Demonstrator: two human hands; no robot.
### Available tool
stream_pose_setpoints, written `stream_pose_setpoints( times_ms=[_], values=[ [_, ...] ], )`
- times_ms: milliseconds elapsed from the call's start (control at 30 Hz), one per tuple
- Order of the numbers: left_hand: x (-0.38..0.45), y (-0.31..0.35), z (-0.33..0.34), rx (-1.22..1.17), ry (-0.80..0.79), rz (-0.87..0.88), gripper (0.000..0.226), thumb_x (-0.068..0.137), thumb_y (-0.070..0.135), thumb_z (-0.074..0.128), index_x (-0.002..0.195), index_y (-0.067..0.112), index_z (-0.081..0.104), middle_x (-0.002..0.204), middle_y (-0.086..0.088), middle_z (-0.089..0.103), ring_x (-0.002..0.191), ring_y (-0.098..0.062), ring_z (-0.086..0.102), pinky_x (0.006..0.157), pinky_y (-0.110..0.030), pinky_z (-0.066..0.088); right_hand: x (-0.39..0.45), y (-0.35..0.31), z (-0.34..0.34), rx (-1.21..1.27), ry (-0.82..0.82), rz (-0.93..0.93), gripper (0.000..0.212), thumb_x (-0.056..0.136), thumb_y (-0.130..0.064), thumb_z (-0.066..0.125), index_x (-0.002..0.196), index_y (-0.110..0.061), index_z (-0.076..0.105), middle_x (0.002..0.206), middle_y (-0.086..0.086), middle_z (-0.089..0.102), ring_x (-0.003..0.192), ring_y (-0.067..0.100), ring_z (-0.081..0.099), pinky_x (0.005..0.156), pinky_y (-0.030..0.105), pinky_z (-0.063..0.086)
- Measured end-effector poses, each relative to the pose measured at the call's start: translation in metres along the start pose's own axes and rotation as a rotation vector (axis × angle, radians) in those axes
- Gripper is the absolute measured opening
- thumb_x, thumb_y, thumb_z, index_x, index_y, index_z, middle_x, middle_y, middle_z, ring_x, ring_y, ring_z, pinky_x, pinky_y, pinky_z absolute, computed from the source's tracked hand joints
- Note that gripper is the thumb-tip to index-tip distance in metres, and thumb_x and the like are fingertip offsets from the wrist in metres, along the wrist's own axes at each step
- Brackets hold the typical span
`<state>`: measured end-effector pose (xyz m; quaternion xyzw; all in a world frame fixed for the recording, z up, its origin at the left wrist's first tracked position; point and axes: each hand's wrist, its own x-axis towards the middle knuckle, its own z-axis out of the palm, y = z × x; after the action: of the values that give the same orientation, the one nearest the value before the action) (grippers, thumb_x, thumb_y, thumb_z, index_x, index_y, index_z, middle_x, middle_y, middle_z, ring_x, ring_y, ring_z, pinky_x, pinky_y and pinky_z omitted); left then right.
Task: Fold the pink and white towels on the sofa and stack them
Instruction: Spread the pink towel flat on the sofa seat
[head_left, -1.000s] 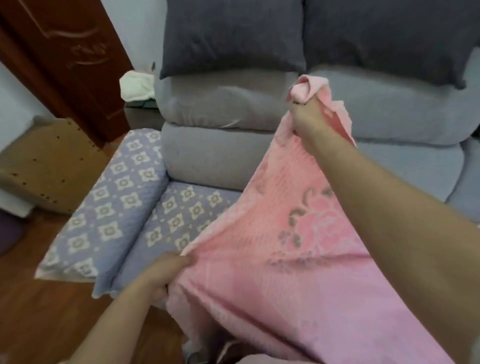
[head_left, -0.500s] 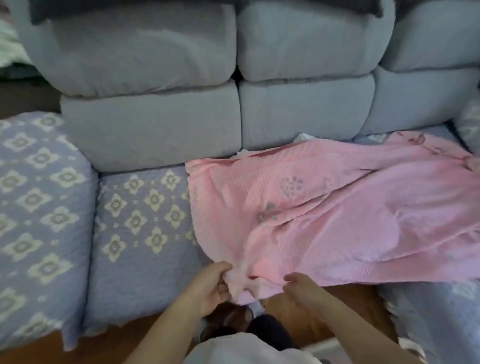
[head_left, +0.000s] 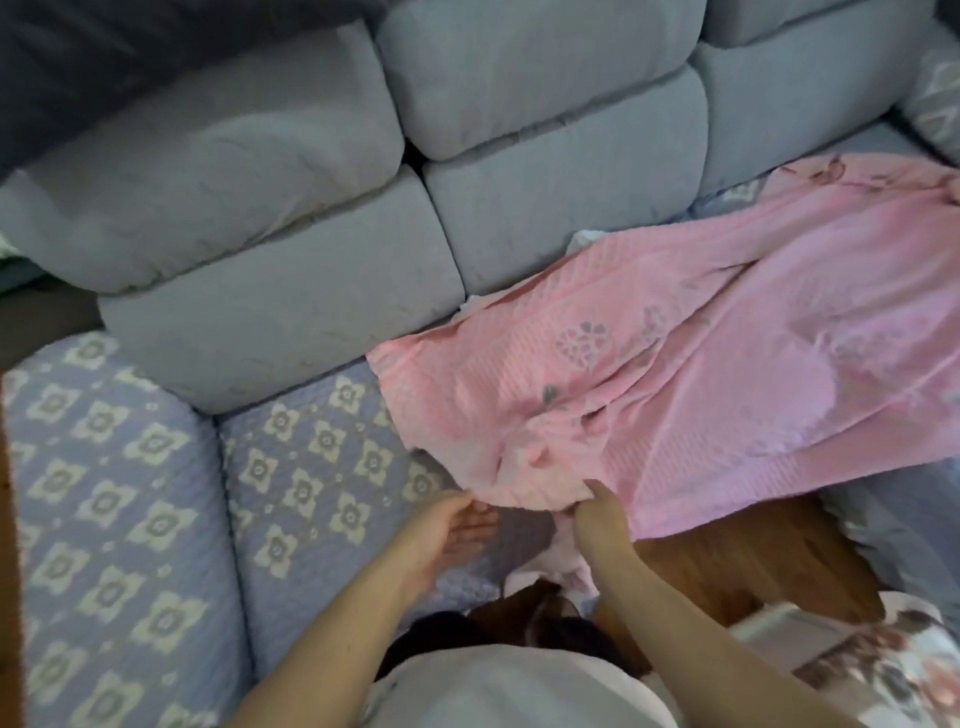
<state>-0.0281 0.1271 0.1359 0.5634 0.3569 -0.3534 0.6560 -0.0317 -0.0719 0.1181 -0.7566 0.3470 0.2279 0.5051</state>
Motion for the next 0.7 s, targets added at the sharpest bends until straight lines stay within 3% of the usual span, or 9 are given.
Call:
stream_pose_setpoints(
  times_ms=[67, 233, 367, 467, 533, 633, 700],
  values=[
    [0.024, -0.005, -0.026, 0.078, 0.084, -0.071, 0.027, 0.101, 0.030, 0.054, 0.110, 0.008, 0.066, 0.108, -0.015, 0.074, 0.103, -0.031, 0.070, 0.083, -0.038, 0.057, 0.002, -0.007, -0.002, -0.122, -0.036, -0.039, 0.041, 0.096, -0.022, 0.031, 0.102, -0.004, 0.067, 0.095, 0.009, 0.068, 0.092, 0.029, 0.063, 0.080, 0.034, 0.047],
    [0.117, 0.007, -0.102, 0.528, 0.233, -0.130, 0.027, 0.095, 0.027, 0.058, 0.112, 0.007, 0.062, 0.100, -0.015, 0.065, 0.088, -0.031, 0.065, 0.078, -0.037, 0.054, -0.010, -0.001, 0.027, -0.431, -0.199, 0.076, 0.022, 0.097, -0.037, 0.052, 0.082, -0.025, 0.063, 0.081, -0.007, 0.065, 0.073, 0.009, 0.059, 0.063, 0.023, 0.044],
    [0.218, 0.055, -0.153, 0.761, 0.241, -0.048, 0.035, 0.095, 0.021, 0.057, 0.114, -0.006, 0.066, 0.092, -0.021, 0.068, 0.080, -0.034, 0.068, 0.066, -0.032, 0.053, 0.008, 0.030, 0.079, -0.535, -0.110, 0.197, 0.030, 0.098, -0.053, 0.049, 0.080, -0.030, 0.058, 0.078, -0.007, 0.060, 0.071, 0.016, 0.057, 0.065, 0.028, 0.041],
    [0.295, 0.088, -0.179, 0.732, 0.312, -0.004, 0.047, 0.093, 0.031, 0.059, 0.121, -0.005, 0.062, 0.117, -0.022, 0.066, 0.102, -0.037, 0.066, 0.078, -0.032, 0.050, 0.029, 0.052, 0.115, -0.459, 0.029, 0.265, 0.031, 0.096, -0.052, 0.052, 0.075, -0.029, 0.060, 0.073, -0.008, 0.064, 0.065, 0.013, 0.058, 0.057, 0.027, 0.042],
    [0.344, 0.105, -0.192, 0.651, 0.350, 0.033, 0.053, 0.092, 0.037, 0.060, 0.125, -0.004, 0.059, 0.120, -0.019, 0.064, 0.105, -0.034, 0.064, 0.086, -0.035, 0.051, 0.043, 0.061, 0.132, -0.438, 0.089, 0.287, 0.030, 0.095, -0.049, 0.052, 0.074, -0.028, 0.060, 0.071, -0.008, 0.064, 0.062, 0.011, 0.057, 0.055, 0.023, 0.042],
    [0.410, 0.123, -0.202, 0.344, 0.272, -0.024, 0.062, 0.078, 0.051, 0.069, 0.123, 0.009, 0.063, 0.112, -0.006, 0.070, 0.086, -0.022, 0.067, 0.072, -0.032, 0.053, 0.054, 0.073, 0.151, -0.381, 0.172, 0.315, 0.036, 0.096, -0.048, 0.051, 0.070, -0.024, 0.059, 0.068, -0.004, 0.065, 0.062, 0.016, 0.060, 0.056, 0.030, 0.044],
    [0.446, 0.126, -0.202, 0.153, 0.264, -0.050, 0.057, 0.078, 0.049, 0.072, 0.123, 0.016, 0.065, 0.108, -0.007, 0.072, 0.085, -0.023, 0.071, 0.065, -0.036, 0.057, 0.055, 0.079, 0.157, -0.365, 0.230, 0.299, 0.035, 0.094, -0.049, 0.056, 0.066, -0.027, 0.058, 0.070, 0.000, 0.066, 0.069, 0.025, 0.061, 0.065, 0.038, 0.048]
  ],
)
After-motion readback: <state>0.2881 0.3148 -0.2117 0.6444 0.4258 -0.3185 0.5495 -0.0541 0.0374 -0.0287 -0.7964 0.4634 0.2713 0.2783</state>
